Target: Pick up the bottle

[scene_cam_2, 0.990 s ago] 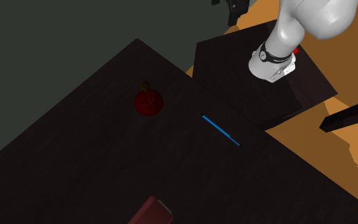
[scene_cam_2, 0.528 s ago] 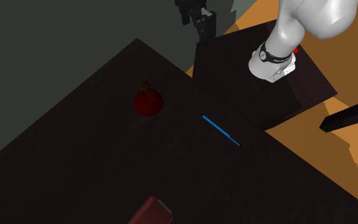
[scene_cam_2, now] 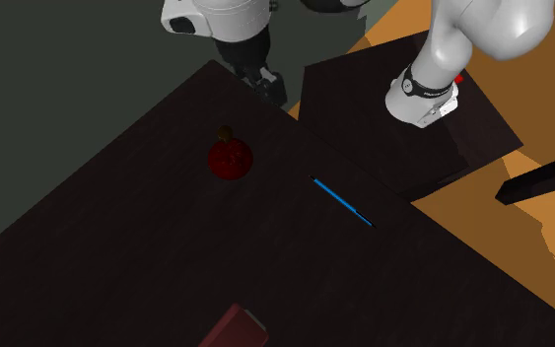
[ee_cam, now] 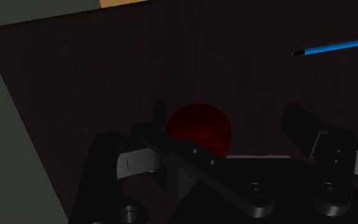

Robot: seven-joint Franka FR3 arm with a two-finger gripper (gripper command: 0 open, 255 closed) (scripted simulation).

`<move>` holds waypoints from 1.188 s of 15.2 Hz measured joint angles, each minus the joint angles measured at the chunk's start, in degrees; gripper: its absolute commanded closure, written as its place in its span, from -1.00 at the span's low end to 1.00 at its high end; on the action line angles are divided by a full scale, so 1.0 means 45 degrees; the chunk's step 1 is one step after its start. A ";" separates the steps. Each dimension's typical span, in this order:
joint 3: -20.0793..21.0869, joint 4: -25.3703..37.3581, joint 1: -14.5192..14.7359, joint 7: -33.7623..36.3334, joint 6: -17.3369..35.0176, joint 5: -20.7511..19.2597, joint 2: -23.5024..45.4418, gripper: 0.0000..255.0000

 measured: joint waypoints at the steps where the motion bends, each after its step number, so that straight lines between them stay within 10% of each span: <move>1: 0.0069 0.0413 0.0069 -0.0090 0.0120 -0.0073 0.0543 -1.00; 9: 0.0478 0.3884 0.0525 -0.0939 0.0426 -0.0838 0.4375 -1.00; 17: 0.0509 0.3583 0.0574 -0.0928 0.1501 -0.0974 0.5156 -1.00; 18: 0.0509 0.3551 0.0575 -0.0922 0.1560 -0.0977 0.5185 1.00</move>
